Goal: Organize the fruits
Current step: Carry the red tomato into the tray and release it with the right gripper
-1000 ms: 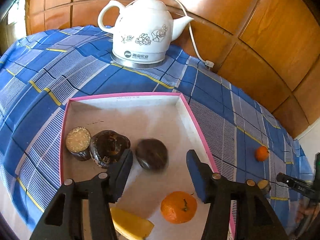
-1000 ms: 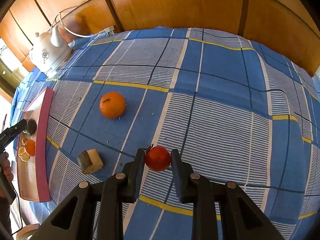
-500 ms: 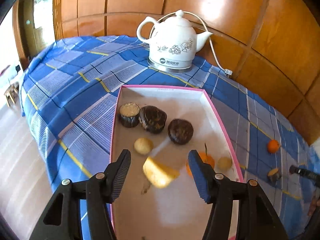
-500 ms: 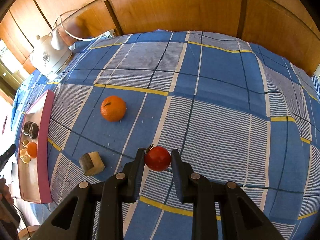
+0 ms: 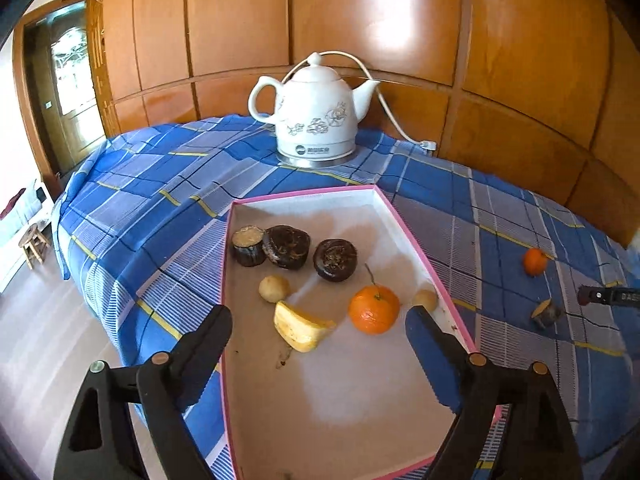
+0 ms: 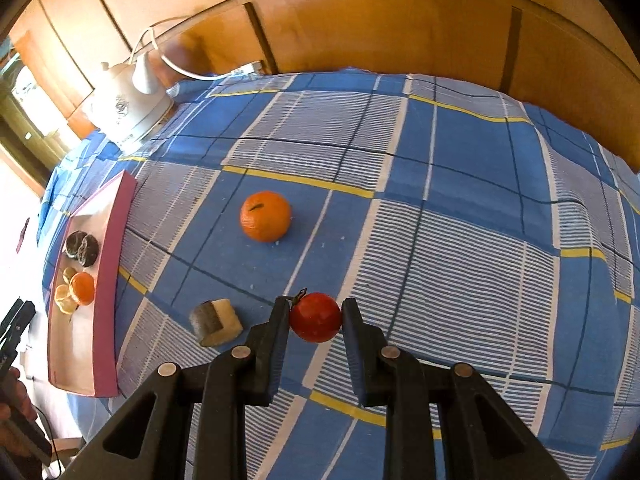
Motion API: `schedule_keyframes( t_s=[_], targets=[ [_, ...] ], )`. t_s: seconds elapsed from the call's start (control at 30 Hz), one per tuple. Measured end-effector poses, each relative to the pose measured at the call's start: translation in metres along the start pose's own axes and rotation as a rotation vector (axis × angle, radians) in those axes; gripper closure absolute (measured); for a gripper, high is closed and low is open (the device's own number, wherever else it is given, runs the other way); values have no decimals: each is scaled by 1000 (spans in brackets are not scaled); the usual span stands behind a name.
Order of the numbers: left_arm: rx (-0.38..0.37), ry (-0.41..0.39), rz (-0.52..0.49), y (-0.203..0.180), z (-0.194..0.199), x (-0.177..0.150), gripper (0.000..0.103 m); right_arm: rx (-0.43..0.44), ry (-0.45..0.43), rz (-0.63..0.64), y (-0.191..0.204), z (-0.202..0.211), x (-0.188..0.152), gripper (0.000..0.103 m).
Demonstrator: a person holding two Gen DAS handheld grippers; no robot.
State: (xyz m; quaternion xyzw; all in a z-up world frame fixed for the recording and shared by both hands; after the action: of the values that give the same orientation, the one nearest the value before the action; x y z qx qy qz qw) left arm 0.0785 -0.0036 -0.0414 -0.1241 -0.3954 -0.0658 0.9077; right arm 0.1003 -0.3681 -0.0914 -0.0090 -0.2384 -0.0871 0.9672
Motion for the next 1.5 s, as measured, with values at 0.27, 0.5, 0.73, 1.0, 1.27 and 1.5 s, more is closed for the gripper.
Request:
schedule_keyframes(
  t_s=[0.27,0.5,0.73,1.0,1.27,1.5],
  targets=[
    [5,5,10,0,0,-5,6,11,0,55,14,-1,-5,76],
    [17,9,18,3,1,-8,4,3,13,42,10,-4,-6,76],
    [55,12,32,15,1,-8,4,35,4,94,25,-2,-9,76],
    [76,-4,68,30,6,-6,4,155,-37,125,50,30,-9,76],
    [90,-20,109,47,12,-3,4,251,-51,257,122,48,-31,76],
    [117,-21,132,63,16,-8,4,328,-38,351,179,55,-52,76]
  ],
)
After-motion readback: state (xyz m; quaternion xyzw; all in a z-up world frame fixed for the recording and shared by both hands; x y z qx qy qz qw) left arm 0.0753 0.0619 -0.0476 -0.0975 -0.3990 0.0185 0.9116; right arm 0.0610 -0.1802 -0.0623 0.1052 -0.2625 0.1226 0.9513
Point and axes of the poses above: each gripper's, at about its wrist camera, not at the fingertips, and z roughly against the way its jaws point, y to its left, x to its top, the point moved 5 cm from there along -z, roughly the way its jaws point, and after that the axes turned 14 degrees about -x, right-handed, at the moved point
